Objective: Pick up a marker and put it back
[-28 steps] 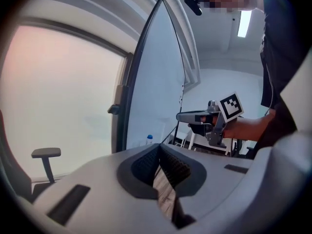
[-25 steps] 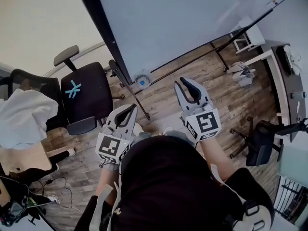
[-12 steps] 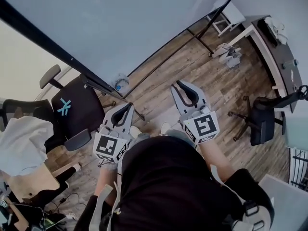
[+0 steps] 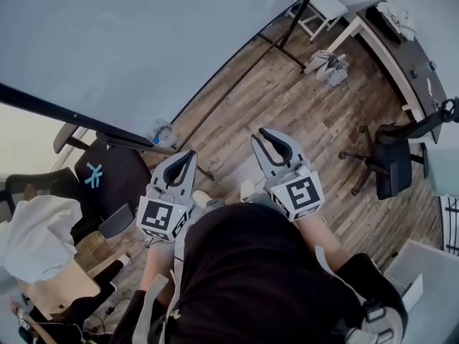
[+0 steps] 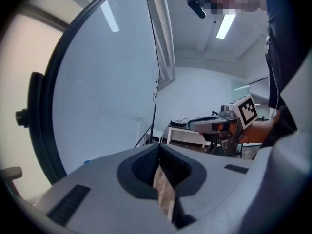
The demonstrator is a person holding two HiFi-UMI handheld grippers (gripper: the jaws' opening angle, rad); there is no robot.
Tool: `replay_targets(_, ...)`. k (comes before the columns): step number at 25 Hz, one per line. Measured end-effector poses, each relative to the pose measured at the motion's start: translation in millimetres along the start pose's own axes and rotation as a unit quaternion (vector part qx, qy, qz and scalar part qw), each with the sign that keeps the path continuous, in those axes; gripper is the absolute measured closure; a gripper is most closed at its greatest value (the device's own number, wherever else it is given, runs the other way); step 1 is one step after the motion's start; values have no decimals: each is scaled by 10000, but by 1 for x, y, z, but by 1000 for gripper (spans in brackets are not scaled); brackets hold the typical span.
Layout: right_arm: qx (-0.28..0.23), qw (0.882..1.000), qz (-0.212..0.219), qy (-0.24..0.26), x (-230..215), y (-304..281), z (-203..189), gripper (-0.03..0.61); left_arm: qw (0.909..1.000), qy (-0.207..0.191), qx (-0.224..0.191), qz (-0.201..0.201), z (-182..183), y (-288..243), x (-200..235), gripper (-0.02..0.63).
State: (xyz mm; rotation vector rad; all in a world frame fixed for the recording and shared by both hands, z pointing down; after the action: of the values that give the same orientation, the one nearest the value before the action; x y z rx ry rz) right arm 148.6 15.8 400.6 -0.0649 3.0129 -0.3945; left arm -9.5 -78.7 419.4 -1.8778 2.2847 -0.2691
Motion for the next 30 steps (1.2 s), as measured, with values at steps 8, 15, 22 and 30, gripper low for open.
replay_targets(8, 82, 9998, -153, -119, -18, 23, -10, 494, 9994, -171, 36, -295, 13, -29, -15, 606)
replay_targets(15, 48, 9993, -294, -230, -31, 35, -17, 494, 9987, -270, 32, -442, 22, -44, -22, 605)
replay_targets(22, 7, 9992, -303, -255, -40, 43, -18, 494, 9989, -253, 1, -384, 26, -51, -25, 605)
replay_targets(30, -11, 9994, -230, -264, -37, 45, -14, 494, 9991, -251, -94, -329, 29, -48, -28, 604)
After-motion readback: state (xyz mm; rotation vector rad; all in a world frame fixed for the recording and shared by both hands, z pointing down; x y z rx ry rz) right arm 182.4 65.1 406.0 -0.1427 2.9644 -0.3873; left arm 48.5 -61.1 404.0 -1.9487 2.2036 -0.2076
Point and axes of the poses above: the fingertips, and each gripper's own axes: y backward along the fingers, x to its left, z out of its top, the point moved 4 cm from there along y, backward along the fingers, and after that the axes turned 7 degrees about -y, right-handed, at the moved point
